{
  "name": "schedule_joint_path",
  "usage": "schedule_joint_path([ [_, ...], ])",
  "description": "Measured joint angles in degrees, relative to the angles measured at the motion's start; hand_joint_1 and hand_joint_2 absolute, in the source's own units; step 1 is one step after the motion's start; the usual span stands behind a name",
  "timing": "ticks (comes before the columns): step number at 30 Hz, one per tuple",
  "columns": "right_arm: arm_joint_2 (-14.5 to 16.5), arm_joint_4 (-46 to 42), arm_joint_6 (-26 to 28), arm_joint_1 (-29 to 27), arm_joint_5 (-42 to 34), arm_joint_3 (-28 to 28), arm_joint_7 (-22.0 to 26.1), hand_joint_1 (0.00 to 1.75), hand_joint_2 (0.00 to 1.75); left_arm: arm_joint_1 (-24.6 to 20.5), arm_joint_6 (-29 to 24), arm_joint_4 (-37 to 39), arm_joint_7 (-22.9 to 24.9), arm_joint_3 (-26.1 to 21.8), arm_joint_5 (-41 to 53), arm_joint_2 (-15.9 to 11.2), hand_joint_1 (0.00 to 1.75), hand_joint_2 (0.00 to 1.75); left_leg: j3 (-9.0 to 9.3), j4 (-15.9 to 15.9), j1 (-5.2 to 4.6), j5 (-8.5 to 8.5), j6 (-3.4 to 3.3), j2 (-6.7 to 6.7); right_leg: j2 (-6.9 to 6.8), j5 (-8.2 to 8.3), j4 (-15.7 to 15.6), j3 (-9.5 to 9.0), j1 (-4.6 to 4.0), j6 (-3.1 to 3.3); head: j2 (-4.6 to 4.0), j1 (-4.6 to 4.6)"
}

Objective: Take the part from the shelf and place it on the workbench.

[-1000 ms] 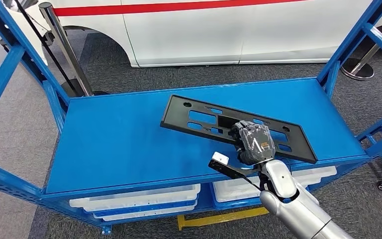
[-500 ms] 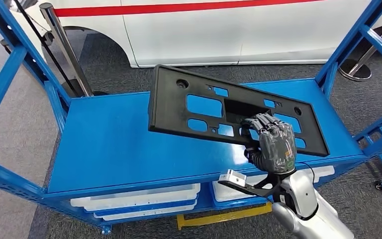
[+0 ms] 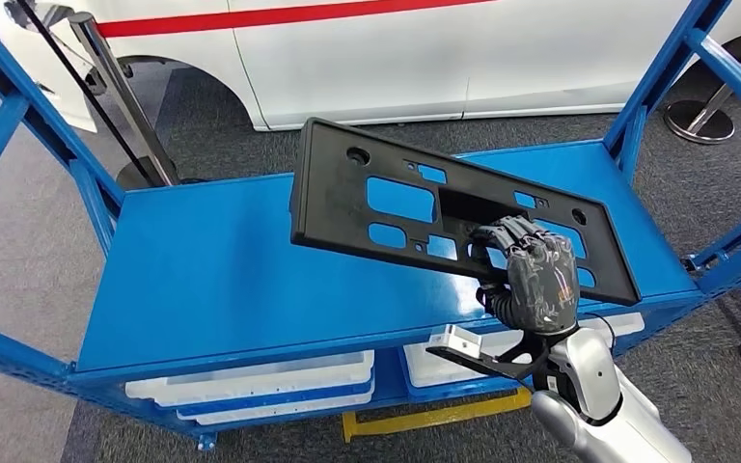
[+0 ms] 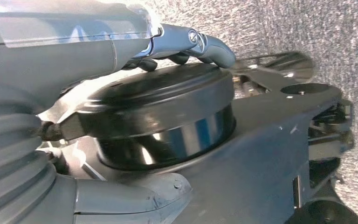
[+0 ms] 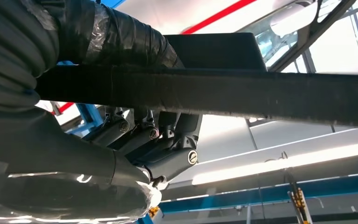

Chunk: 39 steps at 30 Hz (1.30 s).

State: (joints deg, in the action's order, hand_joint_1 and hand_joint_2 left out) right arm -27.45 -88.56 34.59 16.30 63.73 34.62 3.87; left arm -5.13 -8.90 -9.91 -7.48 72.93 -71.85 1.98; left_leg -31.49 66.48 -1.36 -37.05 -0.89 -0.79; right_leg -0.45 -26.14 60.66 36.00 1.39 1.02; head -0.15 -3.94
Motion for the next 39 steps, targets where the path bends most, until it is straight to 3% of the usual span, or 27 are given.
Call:
schedule_joint_path([
  [2,0.0,-0.1,-0.3,-0.1,-0.2,0.0,0.1,1.75,1.75,-0.3,0.0,0.0,0.0,-0.1,0.0,0.0,0.00,1.75,-1.96,6.3,0.17,-2.87,0.39,0.04,-0.25,0.44,0.1,0.59,-0.05,0.18,0.00,-0.01],
  [3,-0.1,-0.1,-0.5,-0.2,-0.3,0.0,0.1,1.75,1.75,-0.3,0.0,0.0,0.0,-0.1,0.0,0.0,0.00,1.75,-1.89,7.3,0.23,-2.76,0.49,0.05,-0.33,0.68,0.1,0.88,-0.06,0.17,0.00,0.00],
  [4,-0.1,-0.1,-0.7,-0.2,-0.5,0.0,0.2,1.75,1.75,-0.3,0.0,0.0,0.1,-0.1,0.0,0.0,0.00,1.75,-0.83,6.0,0.31,-1.50,0.54,0.07,-0.35,0.94,0.2,1.16,-0.06,0.10,0.00,0.00],
  [7,-0.2,-0.3,-1.1,-0.2,-0.9,0.0,0.2,1.75,1.75,0.2,-0.1,0.0,0.2,-0.1,0.1,-0.1,0.00,1.75,5.07,-5.3,0.59,3.68,0.38,0.12,-0.29,1.92,0.3,1.97,-0.13,-0.43,0.00,0.01],
  [9,-0.4,-0.4,-1.5,-0.2,-1.1,0.0,0.3,1.75,1.75,0.5,0.0,0.0,0.3,-0.1,0.1,-0.1,0.00,1.75,6.44,-9.1,0.48,4.59,-0.03,0.04,-0.27,2.96,0.1,2.50,-0.22,-1.06,0.00,0.01],
  [11,-0.5,-0.4,-1.8,-0.2,-1.2,0.0,0.4,1.75,1.75,0.6,0.0,0.0,0.3,-0.1,0.1,-0.1,0.00,1.75,5.75,-9.6,0.42,5.41,-0.72,-0.03,-0.27,4.06,-0.4,2.84,-0.21,-1.74,0.00,0.01],
  [12,-0.6,-0.4,-1.8,-0.2,-1.2,0.0,0.5,1.75,1.75,0.5,0.0,0.0,0.3,-0.1,0.1,-0.1,0.00,1.75,5.31,-9.8,0.49,6.06,-1.11,0.02,-0.21,3.82,-0.4,3.07,-0.18,-2.06,0.00,0.04],
  [13,-0.7,-0.4,-1.8,-0.2,-1.3,-0.1,0.5,1.75,1.75,0.5,0.0,0.0,0.3,-0.1,0.1,0.0,0.00,1.75,4.83,-10.0,0.58,6.76,-1.61,0.12,-0.13,2.59,0.3,3.45,-0.14,-2.35,0.00,0.07],
  [14,-0.8,-0.4,-1.9,-0.1,-1.3,-0.1,0.6,1.75,1.75,0.4,0.0,0.0,0.3,-0.1,0.1,0.0,0.00,1.75,4.23,-10.1,0.69,7.47,-2.05,0.24,-0.05,0.34,2.1,4.07,-0.13,-2.60,0.00,0.10],
  [16,-0.9,-0.4,-2.1,-0.1,-1.3,-0.1,0.6,1.75,1.75,0.2,0.0,0.0,0.3,-0.1,0.1,0.0,0.00,1.75,2.71,-9.8,0.56,8.60,-2.65,0.40,0.03,-5.07,8.6,5.71,-0.08,-2.98,0.00,0.11],
  [17,-0.9,-0.4,-2.2,-0.1,-1.3,-0.1,0.6,1.75,1.75,0.1,0.0,0.0,0.3,-0.1,0.1,0.0,0.00,1.75,1.84,-9.6,0.46,9.12,-2.73,0.43,0.04,-6.60,12.1,6.32,-0.09,-3.10,0.00,0.11],
  [18,-0.9,-0.4,-2.3,-0.1,-1.3,-0.1,0.7,1.75,1.75,0.0,0.0,0.0,0.3,-0.1,0.2,0.0,0.00,1.75,0.96,-9.4,0.35,9.61,-2.77,0.45,0.05,-6.77,14.3,6.33,-0.10,-3.13,0.00,0.10],
  [19,-0.9,-0.4,-2.4,-0.1,-1.3,-0.1,0.7,1.75,1.75,-0.1,0.1,0.0,0.2,-0.1,0.2,0.0,0.00,1.75,0.10,-9.1,0.23,10.05,-2.77,0.44,0.07,-5.79,14.8,5.44,-0.13,-3.04,0.00,0.10],
  [21,-0.9,-0.4,-2.4,-0.1,-1.3,-0.1,0.7,1.75,1.75,-0.3,0.1,-0.1,0.2,-0.2,0.2,0.0,0.00,1.75,-1.35,-8.5,0.02,10.74,-2.69,0.38,0.18,-3.10,9.8,0.75,-0.39,-2.35,0.00,0.09],
  [23,-1.0,-0.4,-2.4,0.1,-1.3,-0.1,0.7,1.75,1.75,-0.4,0.1,-0.3,0.2,-0.2,0.3,0.1,0.00,1.75,-2.29,-8.0,-0.20,11.34,-2.39,0.30,0.31,-3.07,2.2,-4.54,-0.79,-1.36,0.00,0.08],
  [24,-1.0,-0.4,-2.3,0.2,-1.3,-0.1,0.7,1.75,1.75,-0.5,0.2,-0.4,0.2,-0.2,0.3,0.1,0.00,1.75,-2.53,-7.9,-0.19,11.70,-2.11,0.28,0.35,-3.53,-0.2,-5.99,-0.98,-0.97,0.00,0.08],
  [27,-1.1,-0.4,-2.3,0.4,-1.3,-0.2,0.7,1.75,1.75,-0.5,0.1,-0.4,0.3,-0.2,0.7,0.0,0.00,1.75,-2.92,-8.1,-0.23,12.44,-1.03,0.24,0.09,-2.78,-2.3,-6.15,-0.92,-0.26,0.00,0.10],
  [29,-1.1,-0.4,-2.3,0.4,-1.3,-0.2,0.7,1.75,1.75,-0.6,0.2,-0.4,0.3,-0.2,0.8,-0.1,0.00,1.75,-3.76,-6.2,-0.28,9.60,-0.27,0.24,-0.32,-1.46,-3.0,-5.34,-0.42,0.39,0.00,0.08],
  [31,-1.1,-0.4,-2.5,0.4,-1.3,-0.2,0.7,1.75,1.75,-0.8,0.2,-0.4,0.3,-0.2,0.9,-0.2,0.00,1.75,-5.13,0.0,0.03,3.98,0.54,0.30,-0.55,-0.18,-3.1,-3.83,-0.23,0.69,0.00,0.07],
  [32,-1.1,-0.4,-2.6,0.4,-1.3,-0.2,0.7,1.75,1.75,-0.9,0.2,-0.4,0.2,-0.2,0.9,-0.3,0.00,1.75,-5.56,3.5,0.19,1.99,0.89,0.30,-0.62,0.42,-3.0,-2.98,-0.19,0.60,0.00,0.08],
  [33,-1.1,-0.4,-2.6,0.4,-1.3,-0.2,0.7,1.75,1.75,-0.9,0.2,-0.4,0.3,-0.2,0.9,-0.3,0.00,1.75,-5.51,6.2,0.35,1.30,1.21,0.31,-0.68,1.05,-2.9,-2.06,-0.13,0.47,0.00,0.08],
  [35,-1.1,-0.4,-2.7,0.4,-1.3,-0.2,0.7,1.75,1.75,-0.8,0.2,-0.4,0.4,-0.2,1.0,-0.4,0.00,1.75,-3.29,6.2,0.76,3.83,1.77,0.32,-0.74,2.15,-2.4,-0.13,0.12,0.01,0.00,0.08],
  [37,-1.1,-0.4,-2.7,0.4,-1.6,-0.2,0.7,1.75,1.75,-0.4,0.2,-0.4,0.5,-0.2,1.0,-0.5,0.00,1.75,1.52,-0.3,1.37,6.43,2.43,0.31,-0.69,3.02,-1.5,1.73,0.34,-0.67,0.00,0.04],
  [39,-1.1,-0.5,-2.8,0.2,-2.1,-0.5,0.6,1.75,1.75,0.1,0.2,-0.4,0.5,-0.2,1.1,-0.5,0.00,1.75,5.59,-7.3,1.48,5.69,2.17,0.12,-0.62,3.90,-0.7,2.96,0.24,-1.43,0.00,0.04],
])
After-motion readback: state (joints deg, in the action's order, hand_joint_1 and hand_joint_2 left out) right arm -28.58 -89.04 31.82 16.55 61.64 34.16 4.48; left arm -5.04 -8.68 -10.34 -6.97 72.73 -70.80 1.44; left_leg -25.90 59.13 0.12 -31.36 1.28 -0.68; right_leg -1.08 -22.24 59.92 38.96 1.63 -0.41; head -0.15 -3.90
